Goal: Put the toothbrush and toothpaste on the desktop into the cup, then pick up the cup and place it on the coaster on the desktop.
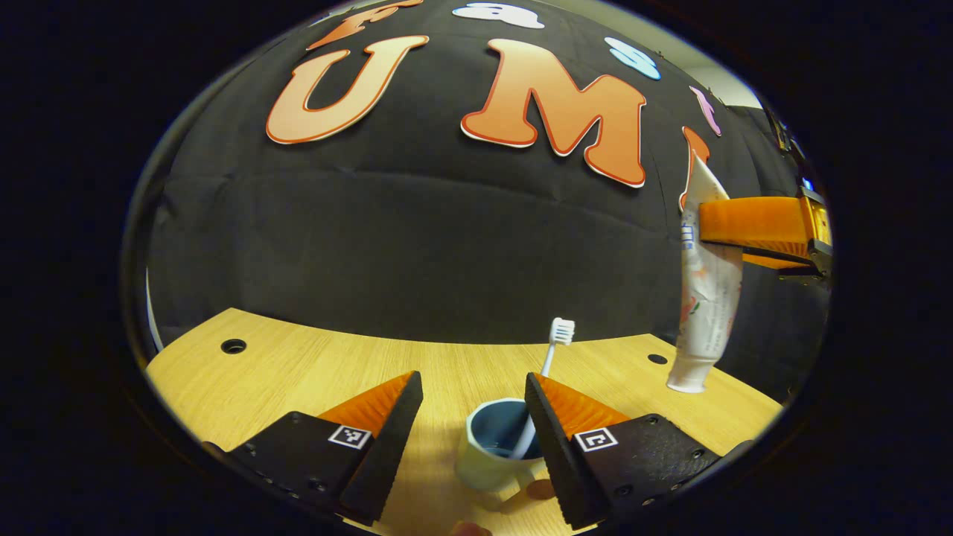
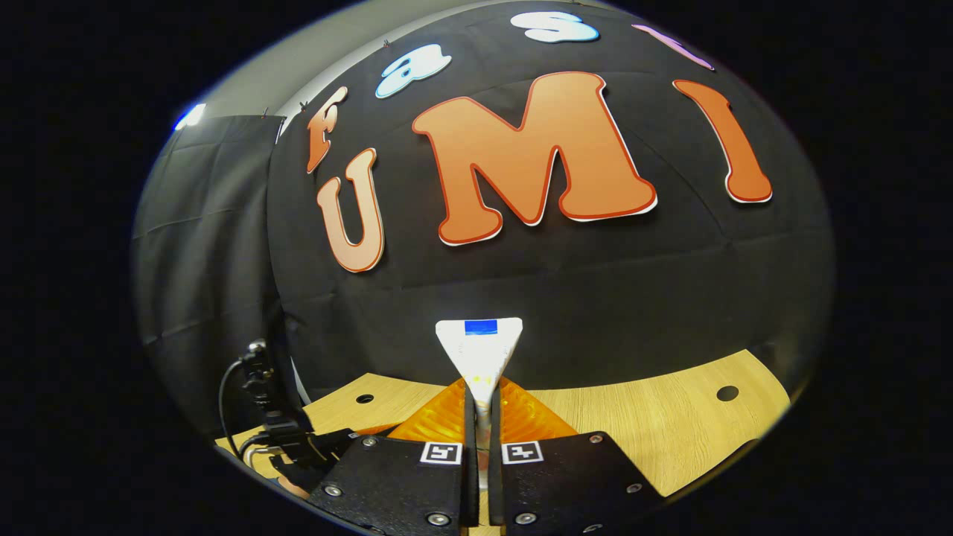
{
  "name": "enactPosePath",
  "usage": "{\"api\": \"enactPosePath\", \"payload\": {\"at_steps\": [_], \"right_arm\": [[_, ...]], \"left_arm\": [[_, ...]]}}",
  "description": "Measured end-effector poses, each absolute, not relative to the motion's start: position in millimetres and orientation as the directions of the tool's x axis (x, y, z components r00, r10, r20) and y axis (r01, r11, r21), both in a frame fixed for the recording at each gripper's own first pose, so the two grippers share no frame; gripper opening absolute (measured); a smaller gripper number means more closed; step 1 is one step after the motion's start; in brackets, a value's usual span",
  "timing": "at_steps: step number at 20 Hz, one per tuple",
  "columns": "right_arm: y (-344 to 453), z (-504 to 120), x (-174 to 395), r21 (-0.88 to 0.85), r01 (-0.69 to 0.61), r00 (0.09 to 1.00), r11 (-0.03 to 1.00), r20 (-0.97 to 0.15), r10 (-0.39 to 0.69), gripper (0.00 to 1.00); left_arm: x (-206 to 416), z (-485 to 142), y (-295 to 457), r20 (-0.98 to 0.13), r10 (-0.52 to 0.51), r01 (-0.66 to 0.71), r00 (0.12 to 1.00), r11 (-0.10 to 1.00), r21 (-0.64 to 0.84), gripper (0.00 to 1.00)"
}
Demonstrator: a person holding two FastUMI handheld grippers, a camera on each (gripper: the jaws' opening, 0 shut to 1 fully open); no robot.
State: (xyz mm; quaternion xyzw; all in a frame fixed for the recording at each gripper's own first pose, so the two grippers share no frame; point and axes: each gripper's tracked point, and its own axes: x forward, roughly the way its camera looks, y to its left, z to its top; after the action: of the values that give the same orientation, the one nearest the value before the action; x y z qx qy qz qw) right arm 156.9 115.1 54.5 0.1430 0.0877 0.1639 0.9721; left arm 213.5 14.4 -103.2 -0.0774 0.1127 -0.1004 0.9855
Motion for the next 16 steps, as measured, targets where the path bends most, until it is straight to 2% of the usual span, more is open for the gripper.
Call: {"api": "enactPosePath", "payload": {"at_steps": [1,2,3,16], "right_arm": [[119,54,159,0.309,-0.300,0.929,0.902,-0.120,0.350,0.05],[123,55,161,0.312,-0.307,0.927,0.899,-0.115,0.357,0.05],[130,54,164,0.314,-0.316,0.924,0.895,-0.113,0.366,0.05],[190,33,194,0.338,-0.351,0.910,0.873,-0.096,0.403,0.05]], "left_arm": [[208,-104,20,-0.215,-0.206,0.170,0.955,0.970,-0.173,0.84],[198,-107,25,-0.232,-0.202,0.164,0.952,0.971,-0.173,0.89],[189,-105,31,-0.239,-0.187,0.151,0.953,0.975,-0.161,0.98],[124,-91,78,-0.226,-0.089,0.067,0.970,0.993,-0.101,0.98]]}}
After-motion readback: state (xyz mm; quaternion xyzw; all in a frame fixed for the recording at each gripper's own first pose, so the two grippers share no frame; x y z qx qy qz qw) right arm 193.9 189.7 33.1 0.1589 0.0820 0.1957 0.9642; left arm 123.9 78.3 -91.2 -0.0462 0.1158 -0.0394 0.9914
